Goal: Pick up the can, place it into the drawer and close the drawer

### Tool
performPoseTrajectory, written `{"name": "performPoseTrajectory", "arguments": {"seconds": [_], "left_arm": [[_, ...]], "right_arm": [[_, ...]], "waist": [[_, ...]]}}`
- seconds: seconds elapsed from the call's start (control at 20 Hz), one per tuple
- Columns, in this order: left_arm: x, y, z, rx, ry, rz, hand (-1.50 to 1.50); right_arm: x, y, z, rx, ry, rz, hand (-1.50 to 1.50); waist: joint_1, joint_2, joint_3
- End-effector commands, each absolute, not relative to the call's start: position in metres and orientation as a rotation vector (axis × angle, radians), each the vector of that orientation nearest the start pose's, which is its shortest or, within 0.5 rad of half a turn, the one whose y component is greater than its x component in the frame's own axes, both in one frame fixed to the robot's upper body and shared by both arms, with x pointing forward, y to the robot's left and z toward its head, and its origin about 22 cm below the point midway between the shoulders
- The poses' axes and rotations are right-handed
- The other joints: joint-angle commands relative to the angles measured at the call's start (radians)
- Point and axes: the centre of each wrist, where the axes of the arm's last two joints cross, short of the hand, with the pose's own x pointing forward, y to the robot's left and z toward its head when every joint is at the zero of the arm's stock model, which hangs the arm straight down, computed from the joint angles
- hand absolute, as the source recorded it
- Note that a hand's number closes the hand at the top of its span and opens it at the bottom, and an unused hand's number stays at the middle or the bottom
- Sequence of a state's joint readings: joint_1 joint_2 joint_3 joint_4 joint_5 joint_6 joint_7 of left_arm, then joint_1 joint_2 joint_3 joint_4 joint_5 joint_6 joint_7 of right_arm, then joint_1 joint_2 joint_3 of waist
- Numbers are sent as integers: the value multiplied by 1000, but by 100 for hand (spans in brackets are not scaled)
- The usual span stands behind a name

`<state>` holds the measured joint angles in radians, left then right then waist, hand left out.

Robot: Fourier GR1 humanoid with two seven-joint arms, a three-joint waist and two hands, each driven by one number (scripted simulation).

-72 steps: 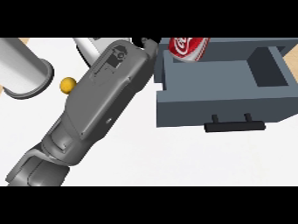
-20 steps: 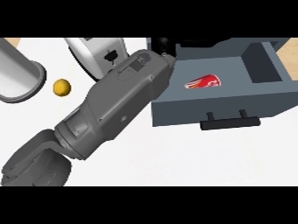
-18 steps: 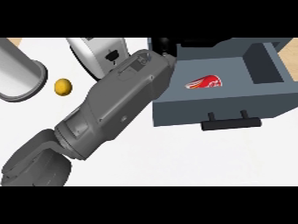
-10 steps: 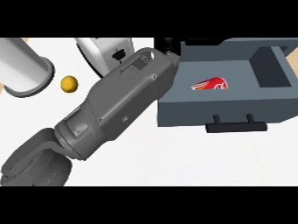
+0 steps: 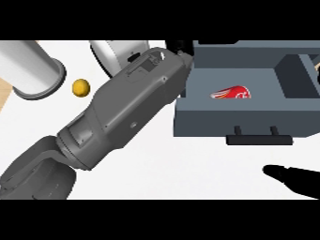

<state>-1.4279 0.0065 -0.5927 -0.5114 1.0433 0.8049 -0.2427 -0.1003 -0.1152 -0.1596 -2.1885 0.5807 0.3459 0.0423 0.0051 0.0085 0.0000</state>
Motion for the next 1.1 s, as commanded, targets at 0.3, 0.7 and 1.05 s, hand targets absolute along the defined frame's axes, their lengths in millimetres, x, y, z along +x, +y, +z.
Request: {"name": "performPoseTrajectory", "arguments": {"seconds": [0.3,0.7,1.05], "left_arm": [[421,-1,193,-9,-1711,155,-150],[422,29,203,34,-1719,151,-150],[425,71,208,50,-1704,177,-150]], "right_arm": [[296,-216,136,-819,-1879,958,-150],[338,-196,89,-976,-1750,1172,-150],[379,-191,58,-1033,-1665,1147,-150]], "waist": [[25,-5,0],[37,-11,0],[35,-7,1]]}}
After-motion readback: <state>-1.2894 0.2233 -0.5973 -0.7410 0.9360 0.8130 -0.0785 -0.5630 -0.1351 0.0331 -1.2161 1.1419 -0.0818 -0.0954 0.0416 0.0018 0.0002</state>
